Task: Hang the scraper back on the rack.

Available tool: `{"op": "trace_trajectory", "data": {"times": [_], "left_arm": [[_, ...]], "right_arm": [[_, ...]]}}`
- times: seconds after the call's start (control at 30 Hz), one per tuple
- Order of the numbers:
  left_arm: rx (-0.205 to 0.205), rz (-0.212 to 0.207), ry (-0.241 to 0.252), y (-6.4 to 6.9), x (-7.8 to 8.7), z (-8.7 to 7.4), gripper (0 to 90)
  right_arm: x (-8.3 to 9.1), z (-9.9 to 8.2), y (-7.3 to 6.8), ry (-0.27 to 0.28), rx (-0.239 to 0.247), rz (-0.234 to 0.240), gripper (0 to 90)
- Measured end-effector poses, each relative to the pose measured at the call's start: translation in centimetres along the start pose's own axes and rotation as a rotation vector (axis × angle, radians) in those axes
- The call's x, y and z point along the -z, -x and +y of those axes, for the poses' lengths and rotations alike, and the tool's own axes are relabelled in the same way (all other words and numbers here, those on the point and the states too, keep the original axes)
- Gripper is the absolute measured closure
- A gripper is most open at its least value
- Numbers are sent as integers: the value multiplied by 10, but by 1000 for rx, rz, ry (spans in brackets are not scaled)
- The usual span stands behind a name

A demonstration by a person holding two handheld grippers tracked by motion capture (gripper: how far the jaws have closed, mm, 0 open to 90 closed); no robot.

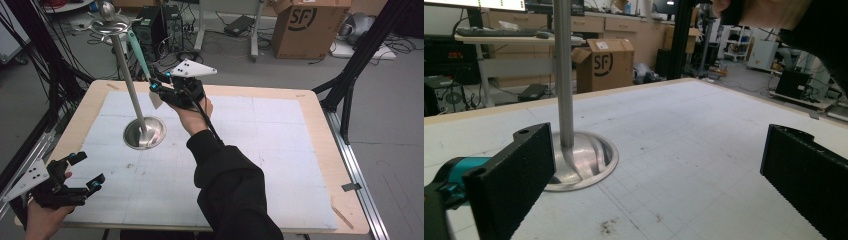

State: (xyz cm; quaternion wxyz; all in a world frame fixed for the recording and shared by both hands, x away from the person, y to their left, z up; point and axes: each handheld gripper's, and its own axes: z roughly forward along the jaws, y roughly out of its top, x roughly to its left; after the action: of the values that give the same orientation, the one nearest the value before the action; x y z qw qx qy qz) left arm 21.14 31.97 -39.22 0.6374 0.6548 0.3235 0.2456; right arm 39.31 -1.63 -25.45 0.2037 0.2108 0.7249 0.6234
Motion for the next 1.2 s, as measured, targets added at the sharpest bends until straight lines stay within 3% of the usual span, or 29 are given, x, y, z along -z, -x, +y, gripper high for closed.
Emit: {"op": "trace_trajectory", "data": {"times": [0.23, 0.33, 0.43, 0.53, 0.63, 0.67, 0.77, 0.9, 1.03, 1.2], "left_arm": [[1, 13, -4, 0, 4, -1, 17], [-3, 20, -4, 1, 4, 0, 17], [-10, 15, -5, 4, 4, 1, 17], [-10, 9, -6, 5, 2, 1, 17], [-3, 4, -7, 5, 1, 0, 17], [2, 1, -4, 4, 0, 0, 17], [29, -18, 12, 5, -3, 3, 17], [0, -54, 24, 13, -12, 10, 17], [-13, -57, 9, 15, -20, 8, 17], [-25, -78, 17, 20, -26, 11, 17]], "right_arm": [[21, -20, 9, 15, -43, -12, 469], [33, -32, 15, 3, -73, 13, 356], [46, -43, 17, -28, -50, 26, 256], [66, -52, 20, -11, -60, 51, 136], [75, -55, 21, -11, -47, 55, 83], [84, -58, 22, -13, -46, 54, 5], [96, -63, 22, -15, -60, 78, 4], [110, -72, 19, -8, -54, 95, 3], [128, -82, 13, -12, -26, 99, 3], [148, -94, 3, 23, 1, 120, 3]]}}
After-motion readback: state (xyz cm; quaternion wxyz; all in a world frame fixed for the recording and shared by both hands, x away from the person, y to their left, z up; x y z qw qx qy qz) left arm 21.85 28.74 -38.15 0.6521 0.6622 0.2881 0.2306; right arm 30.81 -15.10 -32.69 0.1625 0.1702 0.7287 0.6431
